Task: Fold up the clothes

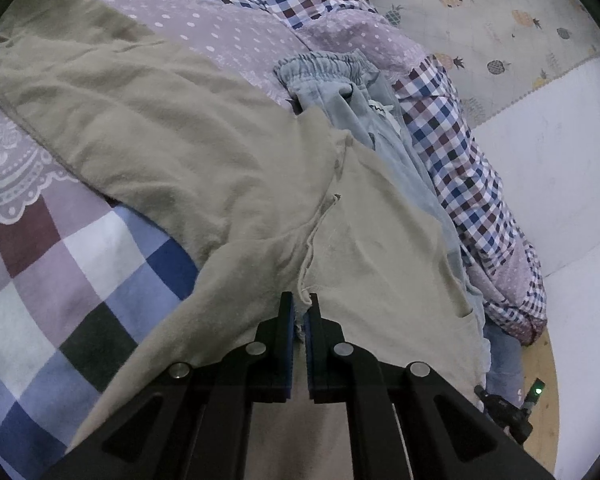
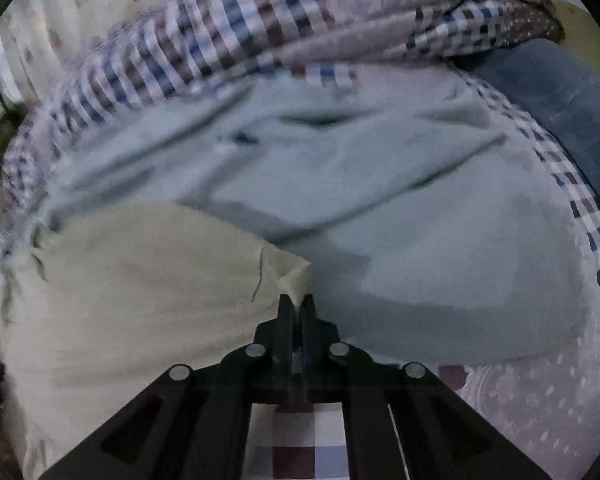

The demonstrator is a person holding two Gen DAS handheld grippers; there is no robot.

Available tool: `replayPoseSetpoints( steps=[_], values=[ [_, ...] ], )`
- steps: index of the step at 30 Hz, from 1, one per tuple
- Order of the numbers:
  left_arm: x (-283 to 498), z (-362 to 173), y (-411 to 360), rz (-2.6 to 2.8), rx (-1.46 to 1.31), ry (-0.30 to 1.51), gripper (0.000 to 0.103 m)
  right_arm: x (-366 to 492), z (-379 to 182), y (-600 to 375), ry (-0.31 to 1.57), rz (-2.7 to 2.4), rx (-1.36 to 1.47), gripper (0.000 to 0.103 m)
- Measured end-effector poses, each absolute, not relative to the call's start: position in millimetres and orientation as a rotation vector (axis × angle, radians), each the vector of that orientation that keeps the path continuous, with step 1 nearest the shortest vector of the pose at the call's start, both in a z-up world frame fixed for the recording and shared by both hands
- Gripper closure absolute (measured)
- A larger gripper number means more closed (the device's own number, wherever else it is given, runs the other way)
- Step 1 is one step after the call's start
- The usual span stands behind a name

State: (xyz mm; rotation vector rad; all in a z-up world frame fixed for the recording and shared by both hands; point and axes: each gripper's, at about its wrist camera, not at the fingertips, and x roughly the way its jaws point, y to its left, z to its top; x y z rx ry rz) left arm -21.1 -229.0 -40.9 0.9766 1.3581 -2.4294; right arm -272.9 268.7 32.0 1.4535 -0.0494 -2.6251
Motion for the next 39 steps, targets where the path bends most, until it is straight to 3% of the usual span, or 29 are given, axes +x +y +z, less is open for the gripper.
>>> replayPoseSetpoints(
  steps=[2,4,5,6,11,14,18,20,25,35,39],
  values=[
    [-21,-41,-230,-2.427,0.983,1.368,0.098,-274,31,262,-0.022,-2.661,1.491,0.096],
    [-22,-41,-231,-2.426,0.991,1.381,0.098,-273,33,264,-0.075,-2.701,1.525,0.080],
    [-22,-41,-232,-2.426,0.994,1.389,0.098,-272,35,266,-0.111,-2.722,1.537,0.067],
    [-21,-41,-234,-2.421,1.001,1.414,0.098,-269,39,268,-0.139,-2.739,1.538,0.062],
    [-13,-37,-251,-2.357,0.999,1.551,0.092,-249,73,262,-0.189,-2.795,1.451,0.061],
    [1,-29,-269,-2.335,0.937,1.607,0.078,-234,97,240,-0.145,-2.791,1.374,0.059],
    [22,-17,-297,-2.311,0.840,1.641,0.044,-219,124,190,-0.129,-2.728,1.274,0.055],
    [33,-11,-310,-2.293,0.800,1.635,0.043,-213,133,158,-0.133,-2.665,1.238,0.052],
    [59,12,-342,-2.289,0.718,1.507,0.021,-196,141,65,-0.097,-2.506,1.185,0.046],
    [95,19,-404,-2.268,0.618,1.439,0.020,-129,149,-158,0.123,-2.156,1.089,0.042],
    [124,30,-420,-2.281,0.456,1.441,0.020,-92,153,-247,0.184,-2.001,1.037,0.040]
  ],
)
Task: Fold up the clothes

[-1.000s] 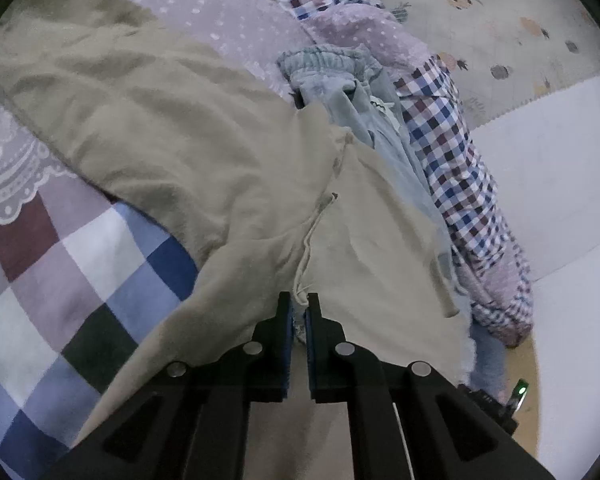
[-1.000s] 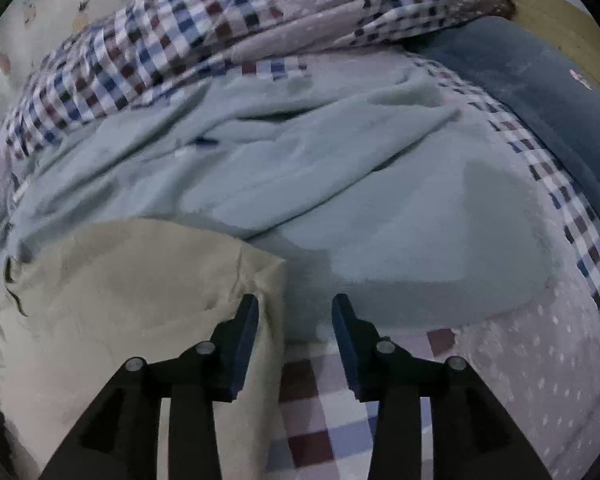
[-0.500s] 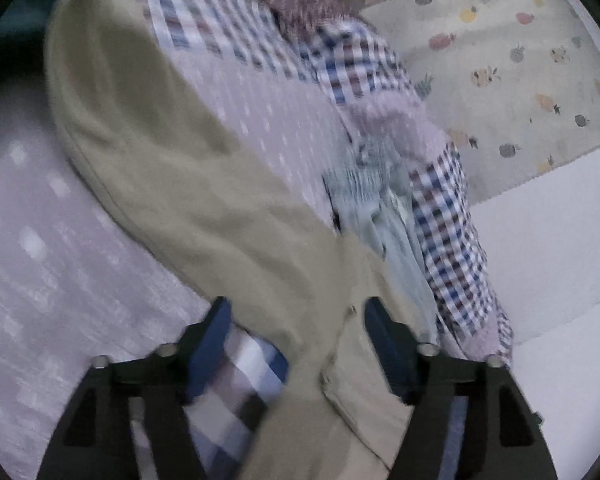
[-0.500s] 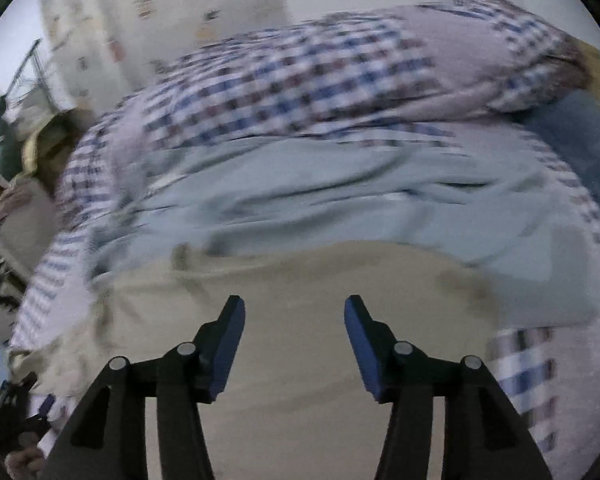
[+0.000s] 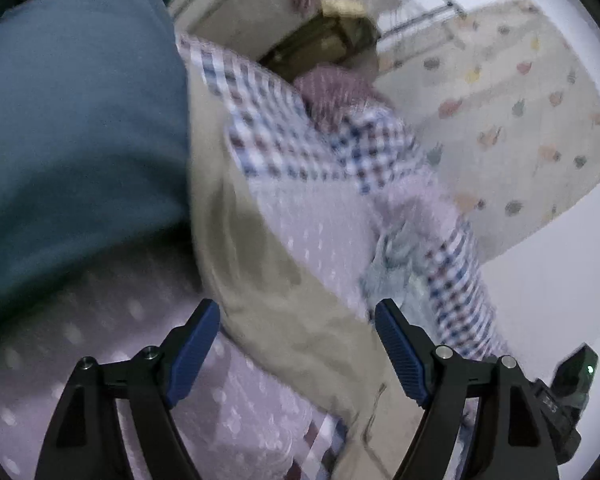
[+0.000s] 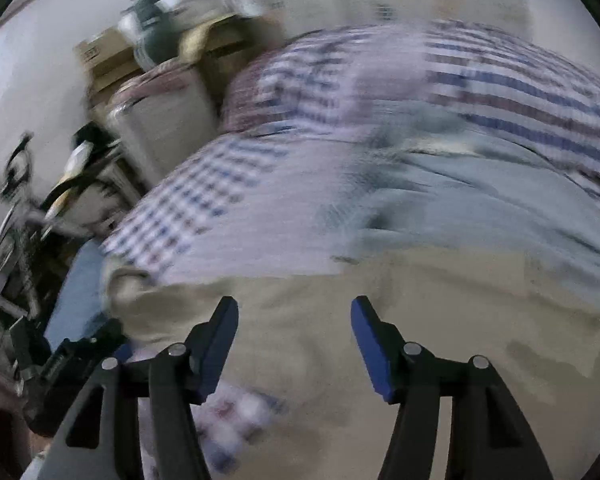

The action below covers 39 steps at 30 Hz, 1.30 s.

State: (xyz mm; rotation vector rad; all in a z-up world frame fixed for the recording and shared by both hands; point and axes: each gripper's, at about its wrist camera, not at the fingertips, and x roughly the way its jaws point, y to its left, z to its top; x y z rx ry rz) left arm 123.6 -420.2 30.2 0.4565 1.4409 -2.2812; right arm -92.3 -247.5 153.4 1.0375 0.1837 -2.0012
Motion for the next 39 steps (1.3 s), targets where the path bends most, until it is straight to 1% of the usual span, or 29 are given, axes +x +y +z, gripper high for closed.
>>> replayPoseSetpoints(
  steps=[2,4,6,8,12,15,19,26,30,31,32,33,35,36,37,39],
  values=[
    [144,42,-431,-2.320,0.307,1.456,0.020,-72,155,-291,0.207,-1.921,1.011,0.038],
    [160,54,-439,-2.344,0.201,1.426,0.020,-53,155,-328,0.219,-1.848,0.995,0.036],
    [180,61,-453,-2.322,0.119,1.404,0.020,-36,149,-366,0.225,-1.776,0.999,0.034],
    [195,56,-471,-2.277,0.078,1.440,0.020,-27,140,-395,0.218,-1.726,1.018,0.033],
    [221,29,-510,-2.131,0.028,1.591,0.020,-13,114,-449,0.202,-1.656,1.085,0.032],
    [230,16,-526,-2.102,0.005,1.649,0.020,-13,92,-479,0.198,-1.632,1.146,0.032],
    [233,14,-535,-2.121,0.053,1.611,0.020,-15,67,-514,0.178,-1.605,1.213,0.032],
    [237,1,-547,-2.112,0.044,1.674,0.020,-19,40,-556,0.117,-1.540,1.277,0.032],
    [240,-2,-549,-2.109,0.042,1.699,0.020,-15,38,-568,0.112,-1.527,1.258,0.033],
    [240,-3,-549,-2.108,0.042,1.705,0.020,-12,40,-569,0.118,-1.538,1.243,0.036],
    [241,-4,-550,-2.106,0.044,1.710,0.020,-10,43,-569,0.126,-1.553,1.227,0.049],
    [242,-4,-550,-2.102,0.042,1.715,0.020,-8,45,-570,0.134,-1.567,1.211,0.067],
    [243,-5,-550,-2.097,0.039,1.722,0.020,-4,52,-571,0.145,-1.594,1.176,0.078],
    [244,-5,-550,-2.097,0.039,1.723,0.020,-1,56,-570,0.153,-1.615,1.151,0.086],
    [243,-4,-550,-2.097,0.039,1.724,0.020,1,61,-568,0.163,-1.638,1.124,0.089],
    [243,-4,-549,-2.093,0.038,1.726,0.020,4,75,-560,0.162,-1.680,1.071,0.091]
  ],
)
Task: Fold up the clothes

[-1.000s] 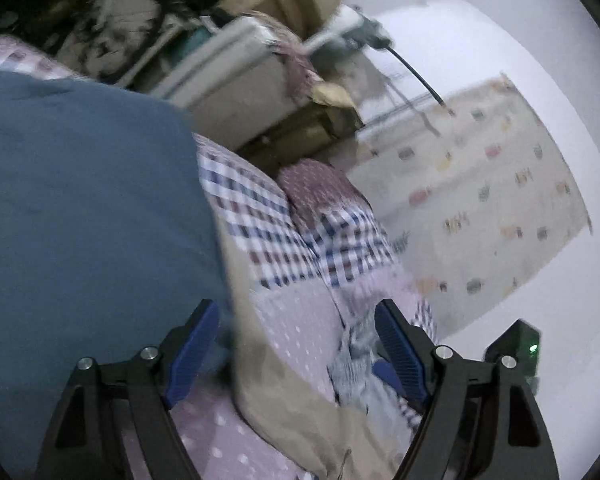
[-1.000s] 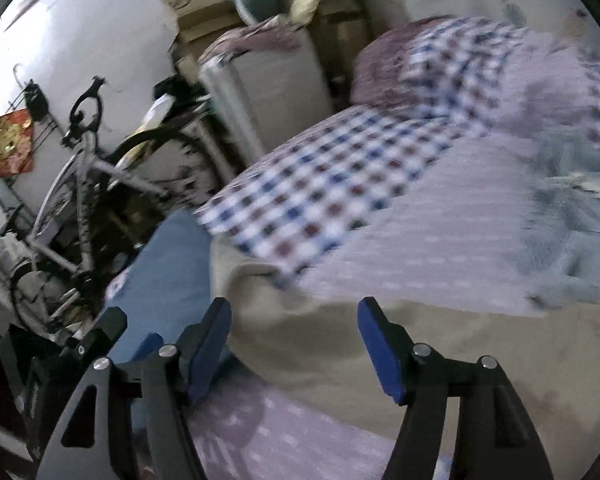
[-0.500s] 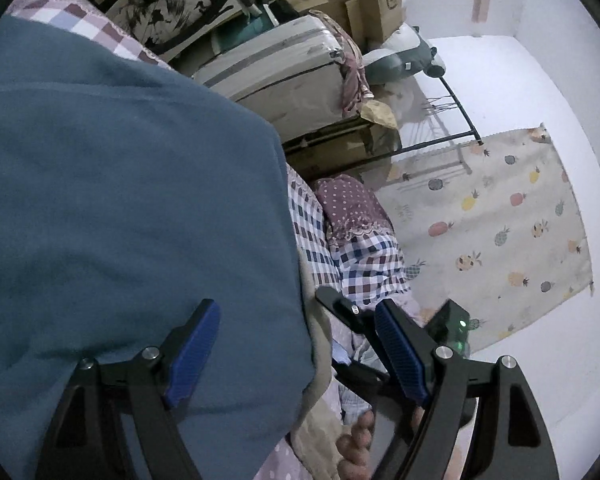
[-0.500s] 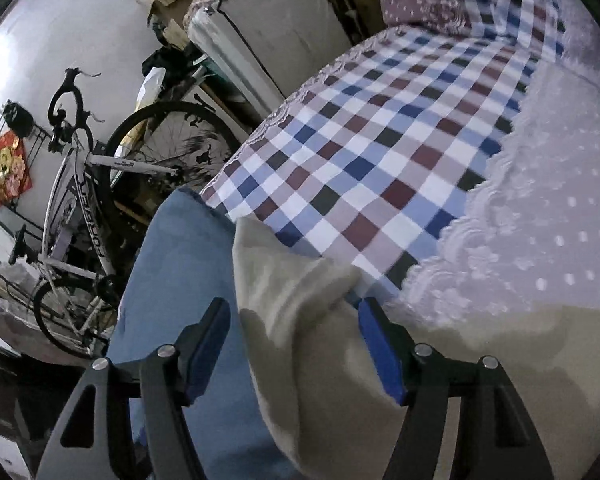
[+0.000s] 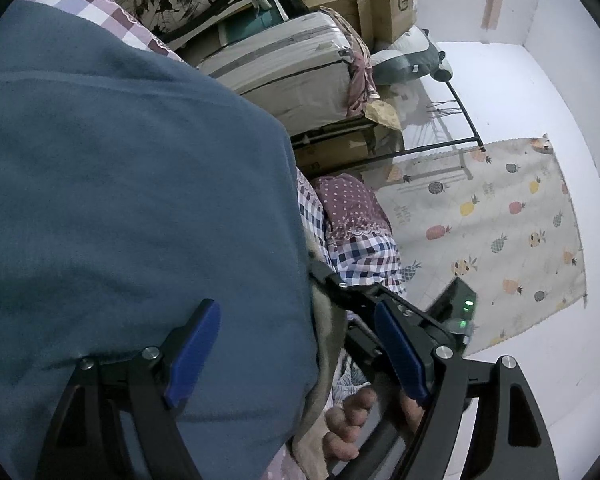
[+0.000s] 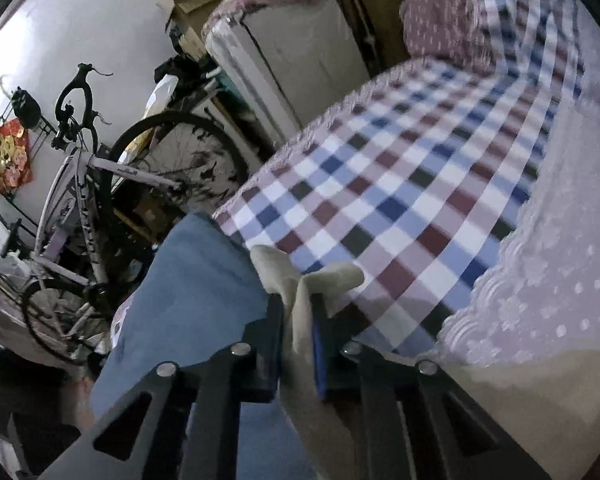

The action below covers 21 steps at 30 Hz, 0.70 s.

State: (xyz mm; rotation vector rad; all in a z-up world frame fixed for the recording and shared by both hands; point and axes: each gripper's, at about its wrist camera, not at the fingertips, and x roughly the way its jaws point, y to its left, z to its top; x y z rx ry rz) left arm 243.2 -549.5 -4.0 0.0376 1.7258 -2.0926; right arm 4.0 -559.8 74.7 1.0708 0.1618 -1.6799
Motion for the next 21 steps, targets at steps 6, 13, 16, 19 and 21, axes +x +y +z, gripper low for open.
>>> replayPoseSetpoints(
  steps=[6,13,16,19,21],
  values=[
    [243,-1,-546,-2.083,0.042,1.716,0.020,4,135,-526,0.133,-1.806,0.908,0.092],
    [228,13,-533,-2.133,0.082,1.666,0.020,-22,211,-436,0.034,-1.984,0.767,0.092],
    [204,27,-518,-2.242,0.168,1.601,0.020,-38,239,-382,-0.001,-2.097,0.730,0.092],
    [179,39,-497,-2.351,0.267,1.519,0.020,-62,259,-315,-0.059,-2.212,0.702,0.092],
    [160,46,-480,-2.422,0.336,1.469,0.020,-75,269,-273,-0.095,-2.282,0.690,0.092]
  ],
)
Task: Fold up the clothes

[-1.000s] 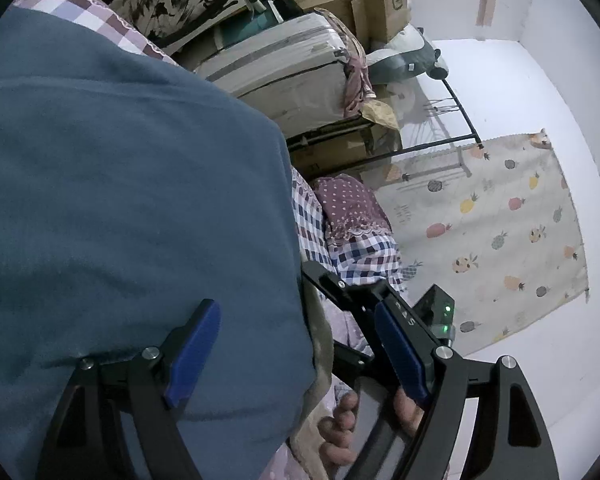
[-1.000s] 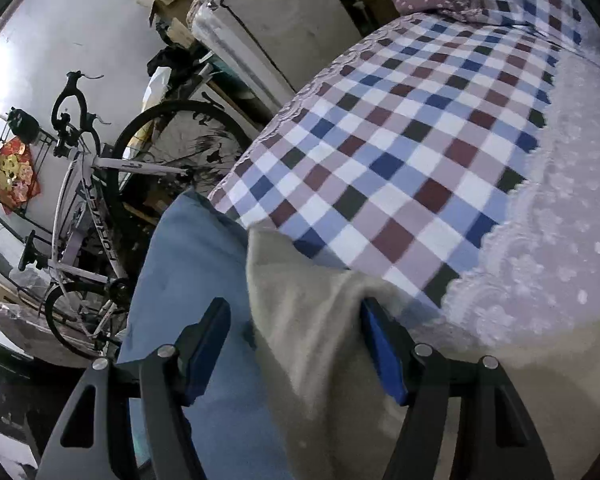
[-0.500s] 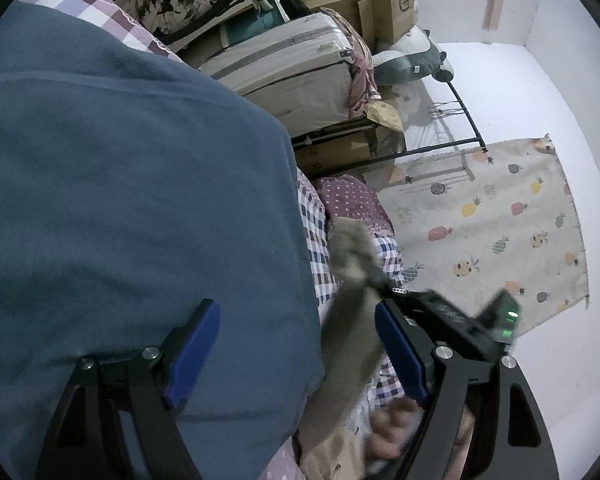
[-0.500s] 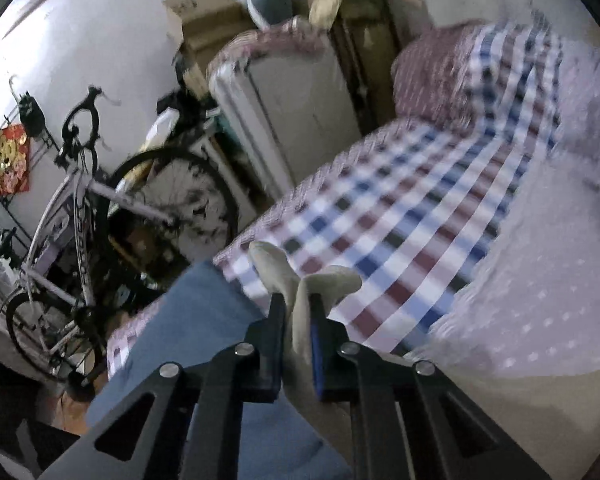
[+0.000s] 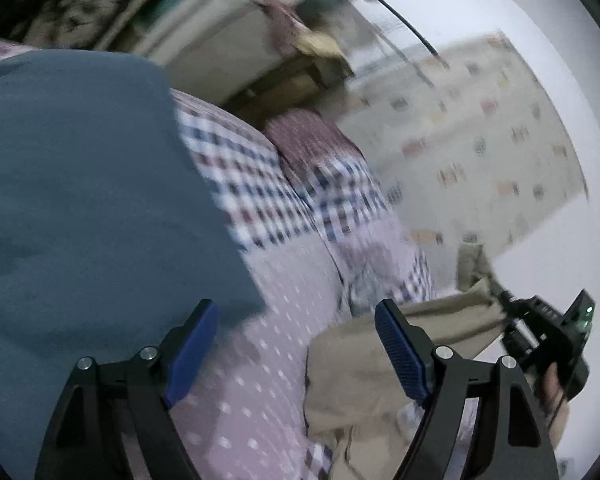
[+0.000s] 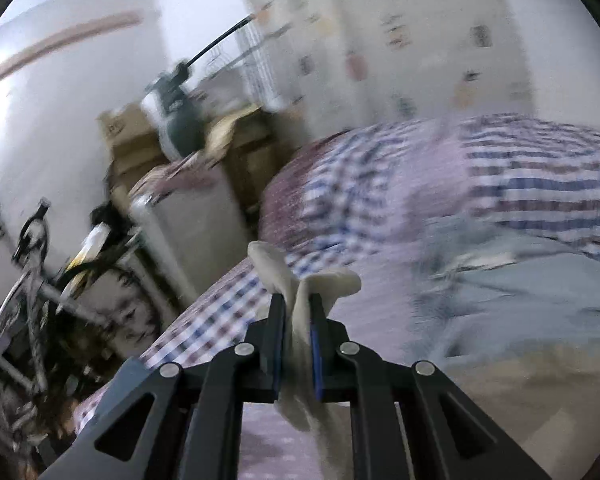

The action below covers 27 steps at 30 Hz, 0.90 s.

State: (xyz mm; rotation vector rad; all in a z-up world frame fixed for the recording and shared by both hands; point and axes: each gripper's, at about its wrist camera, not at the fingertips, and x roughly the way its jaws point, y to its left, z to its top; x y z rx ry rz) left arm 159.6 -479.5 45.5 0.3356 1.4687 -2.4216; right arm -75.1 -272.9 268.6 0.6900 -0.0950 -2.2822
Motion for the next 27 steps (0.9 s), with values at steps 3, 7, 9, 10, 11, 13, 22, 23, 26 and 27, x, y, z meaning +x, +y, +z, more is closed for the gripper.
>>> replayPoseSetpoints(
  steps=[3,7,9,10,11,13,22,23,26,27],
  values=[
    [134,50,-454,-2.493,0.431,1.420,0.020,-96,281,-204,-0.154,-2.394,0.684,0.092],
    [102,56,-419,-2.568,0.544,1.347,0.020,-116,283,-126,-0.234,-2.502,0.711,0.092],
    [87,59,-400,-2.601,0.598,1.288,0.020,-121,279,-84,-0.260,-2.564,0.717,0.092],
    [80,59,-390,-2.614,0.621,1.257,0.020,-121,276,-68,-0.269,-2.584,0.717,0.092],
    [74,60,-382,-2.624,0.647,1.227,0.020,-124,273,-49,-0.282,-2.606,0.720,0.093],
    [64,61,-367,-2.640,0.694,1.168,0.020,-128,260,-8,-0.328,-2.653,0.744,0.092],
    [32,52,-326,-2.649,0.878,0.954,0.020,-137,169,143,-0.556,-2.733,1.005,0.091],
    [30,52,-322,-2.651,0.890,0.936,0.020,-140,159,152,-0.575,-2.704,1.040,0.090],
    [20,51,-304,-2.677,0.943,0.832,0.020,-149,134,171,-0.583,-2.660,1.139,0.090],
    [18,51,-299,-2.689,0.955,0.808,0.020,-150,128,176,-0.576,-2.660,1.160,0.090]
  ],
)
